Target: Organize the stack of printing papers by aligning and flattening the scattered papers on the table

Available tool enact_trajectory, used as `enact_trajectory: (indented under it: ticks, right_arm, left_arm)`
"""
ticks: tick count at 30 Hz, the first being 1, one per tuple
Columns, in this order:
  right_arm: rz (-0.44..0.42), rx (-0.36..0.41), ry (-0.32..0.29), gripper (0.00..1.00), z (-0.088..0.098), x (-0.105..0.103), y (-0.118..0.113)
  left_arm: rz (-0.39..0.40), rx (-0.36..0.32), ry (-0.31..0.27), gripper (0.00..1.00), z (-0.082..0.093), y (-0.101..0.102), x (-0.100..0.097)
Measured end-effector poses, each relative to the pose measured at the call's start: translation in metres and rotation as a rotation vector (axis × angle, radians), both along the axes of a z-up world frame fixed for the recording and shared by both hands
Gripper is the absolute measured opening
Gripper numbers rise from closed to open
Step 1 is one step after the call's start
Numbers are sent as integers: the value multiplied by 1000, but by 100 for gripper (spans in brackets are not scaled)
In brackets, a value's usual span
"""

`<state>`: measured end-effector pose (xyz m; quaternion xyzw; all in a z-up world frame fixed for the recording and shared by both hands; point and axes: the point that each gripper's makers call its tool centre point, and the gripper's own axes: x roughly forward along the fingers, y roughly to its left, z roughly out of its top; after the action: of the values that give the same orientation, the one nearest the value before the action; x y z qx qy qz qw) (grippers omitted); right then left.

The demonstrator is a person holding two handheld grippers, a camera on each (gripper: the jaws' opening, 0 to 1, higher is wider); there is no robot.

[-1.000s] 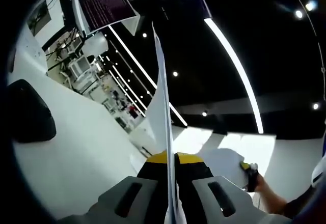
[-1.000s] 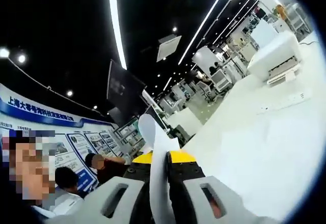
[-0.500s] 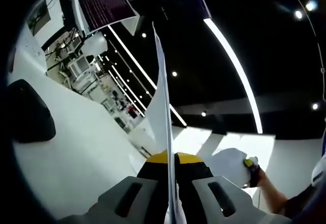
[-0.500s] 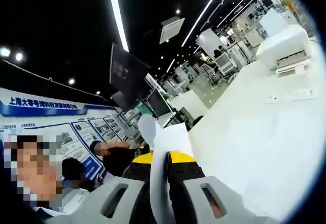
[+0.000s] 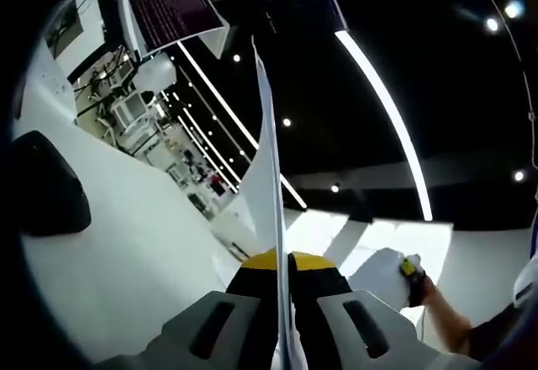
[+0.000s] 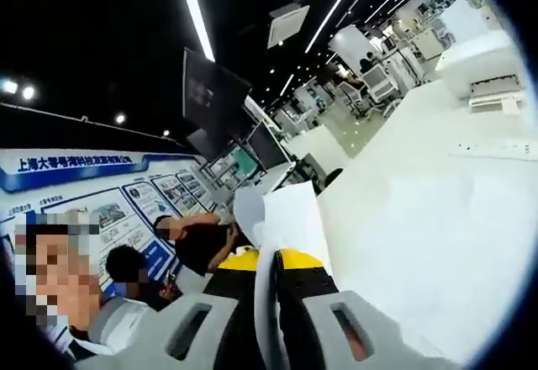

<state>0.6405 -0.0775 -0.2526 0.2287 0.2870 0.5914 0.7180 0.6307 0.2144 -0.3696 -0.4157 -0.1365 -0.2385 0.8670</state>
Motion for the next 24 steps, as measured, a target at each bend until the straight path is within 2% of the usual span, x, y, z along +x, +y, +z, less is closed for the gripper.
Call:
enact_trajectory:
  ticks: [6,15,20,24]
  right_arm:
    - [43,-40,2,2,-6,3,13]
    - [37,-94,-14,2,-5,22,25]
    - [46,-160,-28,2,-1,39,41]
    - [64,-184,-46,2,2,44,53]
  left_arm:
    - [-1,-1,0,6,0,0,0]
    - [-5,1,1,6,1,-1,-1]
    - [-8,2,5,6,1,-2,0]
    - [-11,-4,4,6,1,-2,-1]
